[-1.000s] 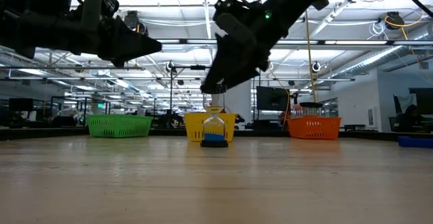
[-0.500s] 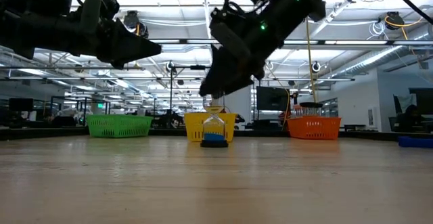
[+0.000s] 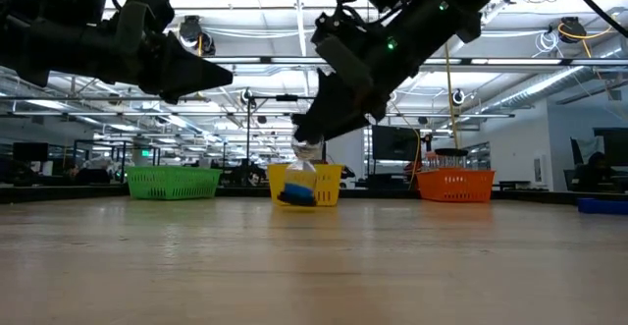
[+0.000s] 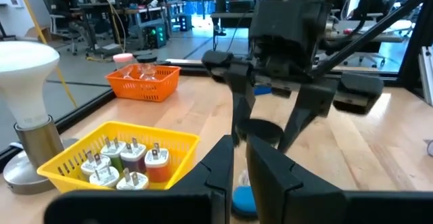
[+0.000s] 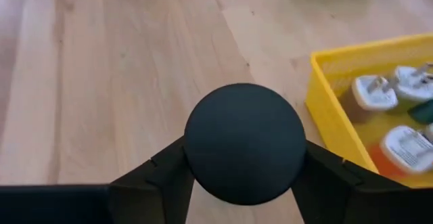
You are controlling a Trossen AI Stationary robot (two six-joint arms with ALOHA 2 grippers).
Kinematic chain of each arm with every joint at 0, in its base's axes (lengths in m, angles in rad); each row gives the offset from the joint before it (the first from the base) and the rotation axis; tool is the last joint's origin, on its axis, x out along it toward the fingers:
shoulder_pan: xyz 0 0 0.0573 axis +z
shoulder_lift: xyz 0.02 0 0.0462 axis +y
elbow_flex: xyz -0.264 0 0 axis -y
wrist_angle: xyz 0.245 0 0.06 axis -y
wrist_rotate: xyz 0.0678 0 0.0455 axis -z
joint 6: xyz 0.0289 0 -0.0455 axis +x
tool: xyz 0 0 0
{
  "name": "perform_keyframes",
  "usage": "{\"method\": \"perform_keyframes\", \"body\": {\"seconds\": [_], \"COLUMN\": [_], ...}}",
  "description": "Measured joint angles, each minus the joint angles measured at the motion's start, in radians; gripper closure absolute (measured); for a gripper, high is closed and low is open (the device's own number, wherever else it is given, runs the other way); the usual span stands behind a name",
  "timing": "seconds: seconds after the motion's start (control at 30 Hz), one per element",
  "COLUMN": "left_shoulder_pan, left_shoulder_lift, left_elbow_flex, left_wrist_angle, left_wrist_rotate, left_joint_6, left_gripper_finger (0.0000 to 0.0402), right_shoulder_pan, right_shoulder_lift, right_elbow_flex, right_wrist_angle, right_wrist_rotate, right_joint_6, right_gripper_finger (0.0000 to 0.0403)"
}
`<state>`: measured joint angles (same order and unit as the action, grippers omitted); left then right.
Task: Pick & Place Office items
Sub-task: Put the black blue hourglass into the orange bin
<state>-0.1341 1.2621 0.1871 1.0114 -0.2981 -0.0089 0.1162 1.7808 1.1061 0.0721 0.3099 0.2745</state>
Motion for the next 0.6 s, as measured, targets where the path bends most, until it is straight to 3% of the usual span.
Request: {"method": "perform_keyframes", "body": {"seconds": [0.17, 0.33, 0.43, 0.6], "left_shoulder_pan": [0.000, 0.000, 0.000, 0.000], "left_shoulder_lift": [0.000, 0.000, 0.000, 0.000], "left_elbow_flex": [0.000, 0.000, 0.000, 0.000], "left_wrist_angle": [-0.018, -0.018, -0.016, -0.016], "left_wrist_rotate": [0.000, 0.002, 0.002, 0.005], "left_joint_6": [-0.020, -0.019, -0.019, -0.019], "left_gripper_finger": [0.0355, 0.0355, 0.0355, 0.0355], "right_shoulder_pan": [0.015, 0.033, 0.023, -0.040], "right_shoulder_lift": [-0.142, -0.364, -0.509, -0.720], "right_elbow_flex": [0.002, -0.039, -0.098, -0.220], "right_wrist_angle": [-0.176, -0.439, -0.501, -0.570], "right_wrist_rotate": [0.008, 0.133, 0.189, 0.195], "right_joint_6": [0.007, 0.094, 0.143, 0.192], "right_gripper_finger": [0.0207, 0.0236, 0.0255, 0.0257]}}
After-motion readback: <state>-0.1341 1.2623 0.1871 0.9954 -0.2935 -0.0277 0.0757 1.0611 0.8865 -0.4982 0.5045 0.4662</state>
